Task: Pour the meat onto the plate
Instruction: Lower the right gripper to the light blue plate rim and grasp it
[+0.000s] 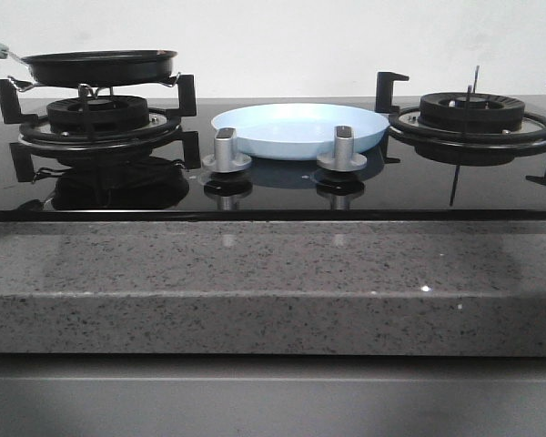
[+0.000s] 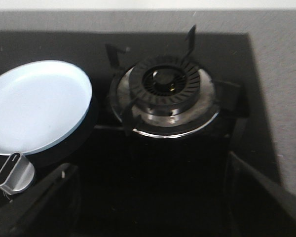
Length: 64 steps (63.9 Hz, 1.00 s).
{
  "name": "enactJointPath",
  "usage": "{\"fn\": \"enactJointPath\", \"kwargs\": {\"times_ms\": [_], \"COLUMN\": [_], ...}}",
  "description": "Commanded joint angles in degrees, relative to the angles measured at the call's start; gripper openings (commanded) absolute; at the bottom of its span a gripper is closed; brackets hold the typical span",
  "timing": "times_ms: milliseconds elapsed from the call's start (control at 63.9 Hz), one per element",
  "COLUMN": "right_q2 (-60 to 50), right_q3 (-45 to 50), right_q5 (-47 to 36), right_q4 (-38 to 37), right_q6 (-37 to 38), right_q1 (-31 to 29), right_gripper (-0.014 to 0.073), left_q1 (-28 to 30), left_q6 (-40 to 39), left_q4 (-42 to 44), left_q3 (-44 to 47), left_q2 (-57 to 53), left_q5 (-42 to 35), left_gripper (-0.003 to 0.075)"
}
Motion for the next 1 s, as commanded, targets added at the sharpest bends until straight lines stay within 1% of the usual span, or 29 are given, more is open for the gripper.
{"fn": "enactJointPath", "kwargs": {"times_ms": [0,141,204,423,485,642,689,767,877,987], "right_q2": [5.1,14.9,20.1,35.2,39.6,48.0,50.4,53.9,58.1,61.3], "right_q3": [-6.1,-15.5,-21.4,-40.6,-46.5,-56.7,-59.2,-62.7,-66.4,-68.8], "right_q5": [-1.9,4.3,7.4,21.1,24.2,27.4,28.2,29.7,31.8,33.0], "right_q4": [0.8,0.8,0.8,0.8,0.8,0.8,0.8,0.8,0.8,0.8], "right_q6": [-0.2,-0.2,-0.3,-0.3,-0.7,-1.2,-1.2,-1.2,-1.4,-3.1], "right_q1": [1.6,4.5,5.4,5.6,6.2,8.2,8.7,9.4,9.5,9.5], "right_gripper": [0.0612,0.0609,0.0609,0.0607,0.0584,0.0463,0.044,0.0422,0.042,0.0415], "left_q1": [0.0,0.0,0.0,0.0,0.0,0.0,0.0,0.0,0.0,0.0], "left_q6": [-0.4,-0.4,-0.4,-0.4,-0.4,-0.4,-0.4,-0.4,-0.4,-0.4], "left_q4": [-0.4,-0.4,-0.4,-0.5,-0.7,-0.7,-0.7,-0.7,-0.7,-0.7], "left_q3": [-2.2,-2.2,-2.2,-2.2,-2.2,-2.2,-2.2,-2.2,-2.2,-2.2], "left_q2": [0.5,0.5,0.5,0.5,0.5,0.5,0.5,0.5,0.5,0.5], "left_q5": [-4.9,-5.1,-5.1,-5.1,-5.1,-5.1,-5.1,-5.1,-5.1,-5.1], "left_gripper": [0.0672,0.0672,0.0672,0.0672,0.0672,0.0672,0.0672,0.0672,0.0672,0.0672]}}
